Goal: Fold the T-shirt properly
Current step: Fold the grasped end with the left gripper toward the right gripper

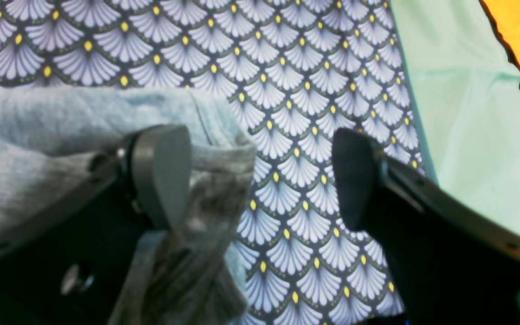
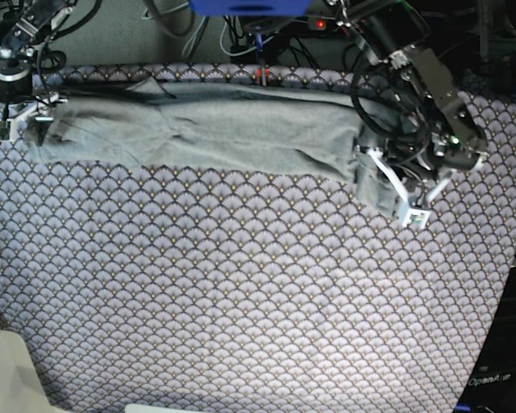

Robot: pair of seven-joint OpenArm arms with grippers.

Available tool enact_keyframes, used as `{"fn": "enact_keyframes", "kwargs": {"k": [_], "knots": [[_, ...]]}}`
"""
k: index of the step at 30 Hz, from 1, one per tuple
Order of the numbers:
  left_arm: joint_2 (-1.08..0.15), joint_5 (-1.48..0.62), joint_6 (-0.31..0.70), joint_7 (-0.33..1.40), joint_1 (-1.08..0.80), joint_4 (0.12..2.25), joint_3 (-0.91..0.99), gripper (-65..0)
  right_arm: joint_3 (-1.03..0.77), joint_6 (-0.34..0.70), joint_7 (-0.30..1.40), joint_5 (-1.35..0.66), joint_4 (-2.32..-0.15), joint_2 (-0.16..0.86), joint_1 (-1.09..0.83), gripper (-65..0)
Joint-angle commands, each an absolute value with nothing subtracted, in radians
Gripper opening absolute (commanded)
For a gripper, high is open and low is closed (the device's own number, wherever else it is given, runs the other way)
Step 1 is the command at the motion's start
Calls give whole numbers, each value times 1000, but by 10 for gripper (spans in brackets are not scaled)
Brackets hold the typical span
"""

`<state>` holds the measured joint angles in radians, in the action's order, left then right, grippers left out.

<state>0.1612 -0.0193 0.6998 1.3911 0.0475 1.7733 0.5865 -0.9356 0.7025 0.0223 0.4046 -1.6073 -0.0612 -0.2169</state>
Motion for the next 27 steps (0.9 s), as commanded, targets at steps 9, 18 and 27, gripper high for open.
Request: {"fn": "enact_keyframes", "kwargs": {"k": [9,18,27], "knots": [[157,-28,698,1396,45,1794,498,-650,-938,698,-10,394,-1572,-61,-216,-165],[157,-28,698,1396,47,1794,493,-650,-941,698,-10,395,-1481,-59,-200,-166],[157,-28,698,1396,25,1794,288,-650,-938,698,-10,395,-1481,-62,-200,-166]]}}
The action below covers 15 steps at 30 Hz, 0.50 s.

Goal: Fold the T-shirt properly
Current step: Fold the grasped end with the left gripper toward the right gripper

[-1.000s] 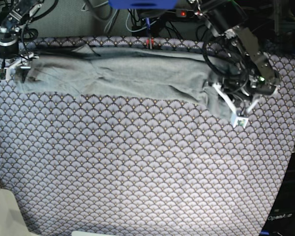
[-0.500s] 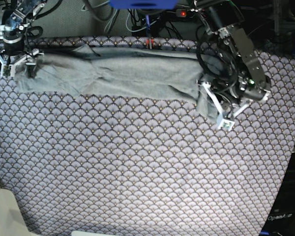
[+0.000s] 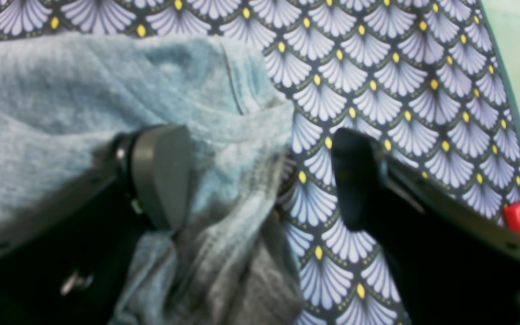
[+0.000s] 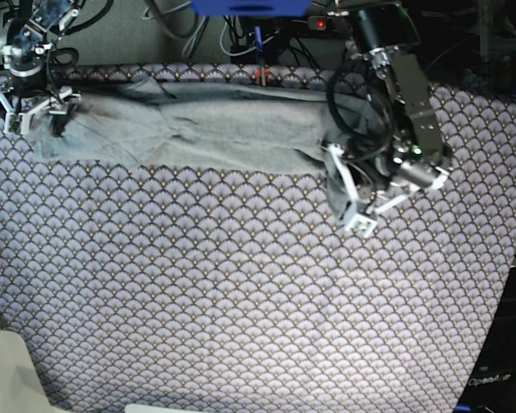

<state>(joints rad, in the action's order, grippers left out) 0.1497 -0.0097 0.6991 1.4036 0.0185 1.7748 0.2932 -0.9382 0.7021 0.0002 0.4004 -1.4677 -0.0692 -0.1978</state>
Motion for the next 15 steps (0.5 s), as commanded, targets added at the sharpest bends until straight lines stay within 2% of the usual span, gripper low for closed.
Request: {"fn": "enact_keyframes", "kwargs": {"k": [1,6,15], "knots": [[157,-28,698,1396,24,1794,248,-650,-938,698,-10,395,-1481,-62,-200,-166],[157,-28,698,1388,-10,1805,122,-650,-938,698,-12,395,-1481,-61,-200,-166],[157,-28,698,1356,-108,1971,88,-650,-938,698,-12,395,-1481,-59,-200,-166]]}}
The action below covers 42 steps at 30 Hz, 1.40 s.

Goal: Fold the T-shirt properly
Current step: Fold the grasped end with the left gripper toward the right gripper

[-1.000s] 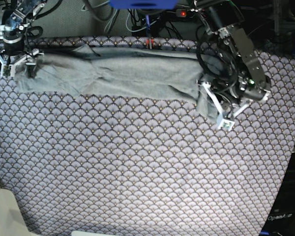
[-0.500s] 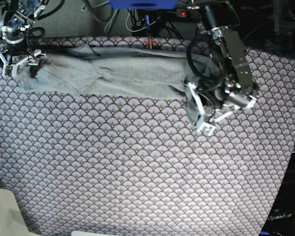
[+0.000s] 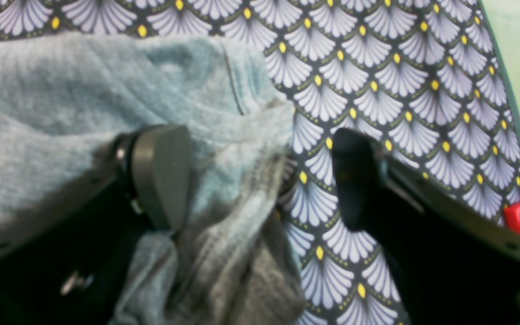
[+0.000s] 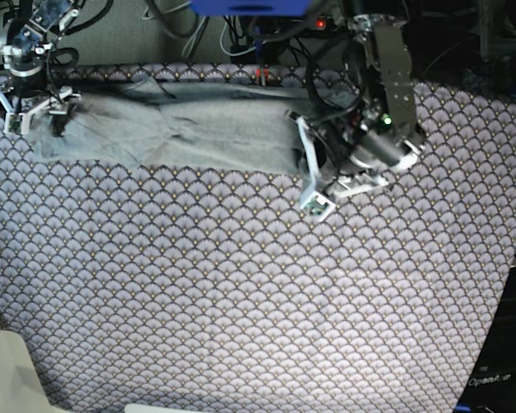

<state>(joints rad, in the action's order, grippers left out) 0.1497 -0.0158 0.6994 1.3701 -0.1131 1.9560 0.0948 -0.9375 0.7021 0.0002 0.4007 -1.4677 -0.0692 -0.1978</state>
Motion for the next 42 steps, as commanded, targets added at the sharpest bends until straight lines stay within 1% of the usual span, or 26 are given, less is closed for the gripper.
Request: {"fn": "enact_keyframes", "kwargs": {"k": [1,4,11,15,19,22,26,27,33,35,37,38,42], "knots": [[157,-28,698,1348,-114,1975,77,-650,-938,698,-12,395,-1481,-61,-200,-166],[157,-28,698,1316,-131,1977,31,-650,-938,698,-12,395,-1481,-61,-200,-166],[157,-28,698,1241,-166,1979,-182,-650,-938,698,-12,395,-1481,-61,-200,-166],[157,-28,694,1244,-165,1982,-205,-650,-938,698,-12,395,-1483,-58,-200,-166],[157,-28,558,1250,-165,1983,-209,-650,-938,698,-12,395,-1486,-58,-200,-166],[157,-28,467,1250,-165,1985,-255,-650,-938,698,-12,395,-1486,-58,-200,-166],[157,-28,315,1250,-156,1983,-295,-650,-938,698,-12,395,-1486,-58,-200,-166],[157,-25,269,1250,-156,1983,-315,-650,-938,698,-12,395,-1486,-58,-200,-166],[157,-28,-94,1245,-124,1974,-473,-650,-938,698,-12,395,-1486,-58,-200,-166],[157,-28,-183,1245,-104,1971,-527,-650,-938,698,-12,395,-1486,-58,-200,-166],[157,-28,-254,1244,-99,1954,-576,-650,-937,698,-12,395,-1486,-58,-200,-166],[157,-28,-274,1241,-97,1946,-584,-650,-937,698,-12,395,-1486,-58,-200,-166],[157,-30,-297,1241,-87,1879,-587,-650,-937,698,-12,395,-1488,-58,-200,-166]]}}
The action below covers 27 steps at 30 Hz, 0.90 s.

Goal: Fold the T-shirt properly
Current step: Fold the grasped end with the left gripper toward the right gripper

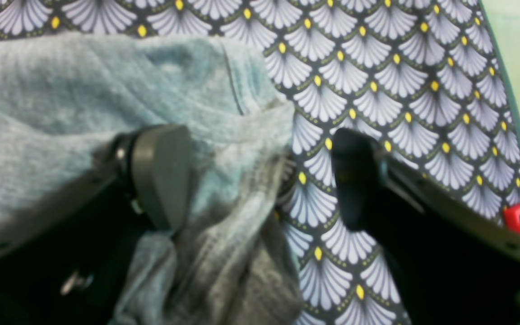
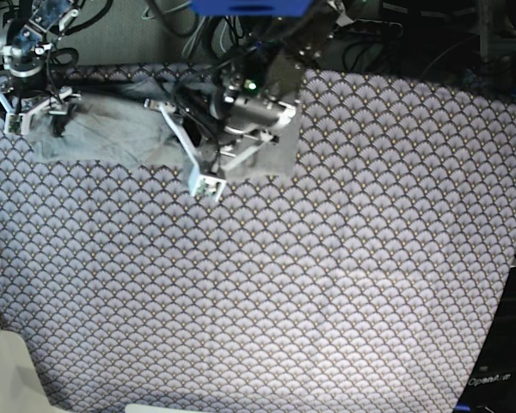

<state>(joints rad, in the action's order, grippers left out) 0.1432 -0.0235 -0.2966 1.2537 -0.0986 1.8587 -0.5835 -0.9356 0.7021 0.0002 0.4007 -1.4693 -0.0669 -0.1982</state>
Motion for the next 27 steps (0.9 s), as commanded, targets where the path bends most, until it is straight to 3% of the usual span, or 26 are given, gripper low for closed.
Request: {"fn": "enact_keyframes", "kwargs": {"k": [1,12,21,23,27], "knots": [[157,-30,-297,1241,-77,1868,-588,-650,-937,698,-12,395,-1488,-58,-200,-166],[157,-36,-297,1136,-59,1715,-591,-650,-937,698,-13,395,-1488,-58,-200,-166],[157,-134,-297,1136,-42,1733,-593,-650,-937,698,-13,395,-1488,-58,-200,-166],[157,-154,-297,1135,-41,1733,-613,-612,-937,698,-13,395,-1488,-58,-200,-166],[157,-166,-289,1135,-31,1773,-638,-409,-937,698,-13,395,-1488,-58,-200,-165]]}}
